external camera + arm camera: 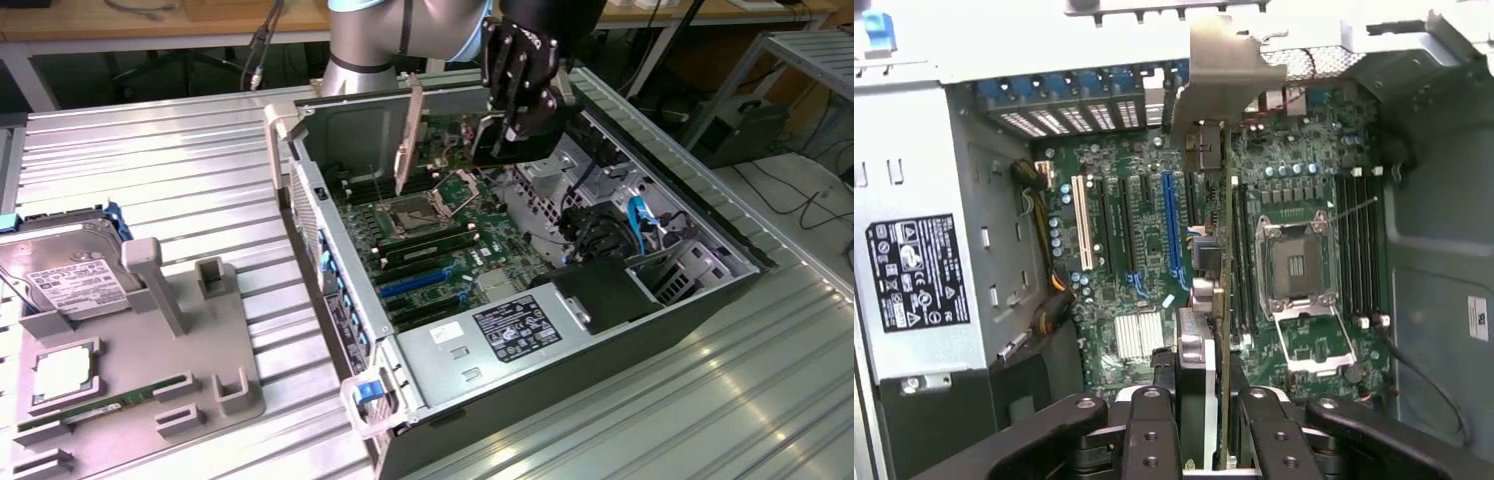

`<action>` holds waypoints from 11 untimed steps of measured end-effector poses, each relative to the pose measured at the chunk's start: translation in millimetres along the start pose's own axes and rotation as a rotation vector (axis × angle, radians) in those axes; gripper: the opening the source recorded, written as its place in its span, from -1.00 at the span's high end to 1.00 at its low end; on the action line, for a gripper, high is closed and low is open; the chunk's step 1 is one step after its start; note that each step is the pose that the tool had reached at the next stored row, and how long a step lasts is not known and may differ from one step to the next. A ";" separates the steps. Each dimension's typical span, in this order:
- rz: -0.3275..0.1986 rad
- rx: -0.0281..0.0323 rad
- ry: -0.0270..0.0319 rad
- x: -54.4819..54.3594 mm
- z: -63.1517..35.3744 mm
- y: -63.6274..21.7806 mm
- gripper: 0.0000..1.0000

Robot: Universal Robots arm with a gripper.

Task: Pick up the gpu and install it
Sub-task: 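Insert the gpu into the slot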

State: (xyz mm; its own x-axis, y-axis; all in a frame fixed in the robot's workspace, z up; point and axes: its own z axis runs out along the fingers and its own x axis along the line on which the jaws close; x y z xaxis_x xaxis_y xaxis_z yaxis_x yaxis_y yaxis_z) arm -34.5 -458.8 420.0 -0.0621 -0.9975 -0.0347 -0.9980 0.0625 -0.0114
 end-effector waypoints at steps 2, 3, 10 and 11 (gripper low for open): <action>-0.039 -0.0013 -0.0004 0.0 0.5 0.0 0.44; -0.054 -0.0018 -0.0005 0.0 0.6 0.0 0.44; -0.157 -0.0043 -0.0018 0.1 2.4 0.0 0.44; -0.163 -0.0043 -0.0021 0.3 3.0 0.0 0.44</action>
State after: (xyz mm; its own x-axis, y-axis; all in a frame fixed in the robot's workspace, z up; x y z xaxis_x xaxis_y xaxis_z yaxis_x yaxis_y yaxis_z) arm -34.5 -459.0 416.9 0.1005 -0.9943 -0.0348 -0.9949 -0.1001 -0.0127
